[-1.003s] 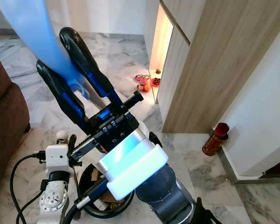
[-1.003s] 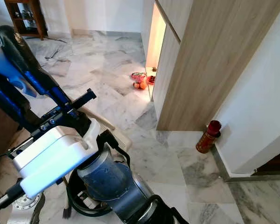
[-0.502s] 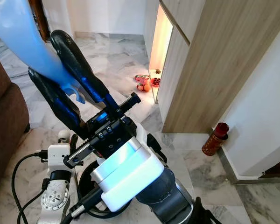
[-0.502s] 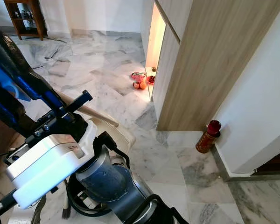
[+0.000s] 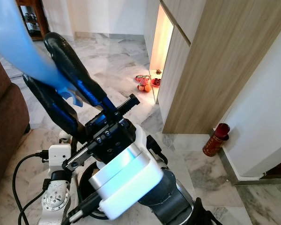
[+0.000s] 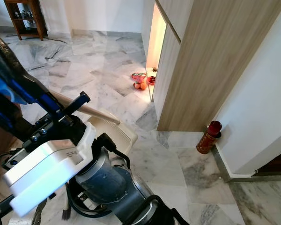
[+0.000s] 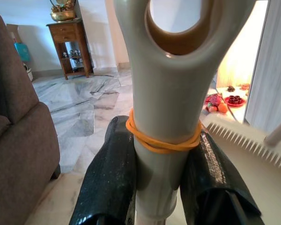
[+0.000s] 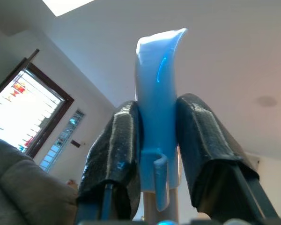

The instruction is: Sweep floor

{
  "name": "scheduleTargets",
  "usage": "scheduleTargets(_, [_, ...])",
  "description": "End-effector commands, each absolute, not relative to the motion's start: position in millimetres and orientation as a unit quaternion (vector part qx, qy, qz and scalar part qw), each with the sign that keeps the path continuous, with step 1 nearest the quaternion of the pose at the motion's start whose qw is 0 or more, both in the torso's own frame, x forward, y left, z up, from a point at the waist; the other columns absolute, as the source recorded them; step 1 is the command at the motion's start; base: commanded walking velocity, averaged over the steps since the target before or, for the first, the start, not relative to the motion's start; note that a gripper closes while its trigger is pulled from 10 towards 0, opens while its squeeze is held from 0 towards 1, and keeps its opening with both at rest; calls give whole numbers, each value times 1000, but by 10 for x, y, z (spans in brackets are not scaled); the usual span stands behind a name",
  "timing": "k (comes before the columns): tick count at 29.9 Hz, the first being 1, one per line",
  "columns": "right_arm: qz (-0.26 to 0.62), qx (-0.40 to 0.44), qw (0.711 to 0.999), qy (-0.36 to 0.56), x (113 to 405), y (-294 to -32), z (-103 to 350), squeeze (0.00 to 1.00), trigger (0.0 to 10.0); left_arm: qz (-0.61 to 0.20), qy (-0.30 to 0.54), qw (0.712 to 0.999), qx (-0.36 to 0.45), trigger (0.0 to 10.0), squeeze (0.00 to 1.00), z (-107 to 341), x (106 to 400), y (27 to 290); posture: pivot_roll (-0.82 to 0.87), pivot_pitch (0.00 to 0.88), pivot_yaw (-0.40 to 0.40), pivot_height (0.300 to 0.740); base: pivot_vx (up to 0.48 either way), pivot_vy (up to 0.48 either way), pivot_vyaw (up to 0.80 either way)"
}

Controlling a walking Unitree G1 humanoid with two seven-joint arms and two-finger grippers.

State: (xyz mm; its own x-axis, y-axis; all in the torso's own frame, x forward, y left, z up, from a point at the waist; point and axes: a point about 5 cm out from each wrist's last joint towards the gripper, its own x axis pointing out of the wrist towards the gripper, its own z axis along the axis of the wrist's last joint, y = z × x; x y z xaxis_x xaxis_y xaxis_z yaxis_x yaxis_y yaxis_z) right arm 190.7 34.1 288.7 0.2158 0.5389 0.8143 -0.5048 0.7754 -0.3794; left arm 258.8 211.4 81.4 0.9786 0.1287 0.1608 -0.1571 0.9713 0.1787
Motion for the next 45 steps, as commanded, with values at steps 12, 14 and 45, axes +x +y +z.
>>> scheduleTargets(12, [132, 87, 870, -466, 2696, -455, 3121, 0, 10000, 60, -91, 990, 85, 10000, 0, 834, 2598, 2022, 32, 59, -90, 740, 0, 0, 0])
scheduleTargets(14, [125, 82, 872, -466, 2737, -518, 3132, 0, 10000, 61, -92, 990, 85, 10000, 0, 836, 2592, 2021, 32, 59, -90, 740, 0, 0, 0])
scheduleTargets(45, [-45, -167, 956, -238, 3560, -1234, 1942, 0, 10000, 39, -61, 995, 69, 10000, 0, 685, 2386, 1941, 28, 61, -131, 740, 0, 0, 0])
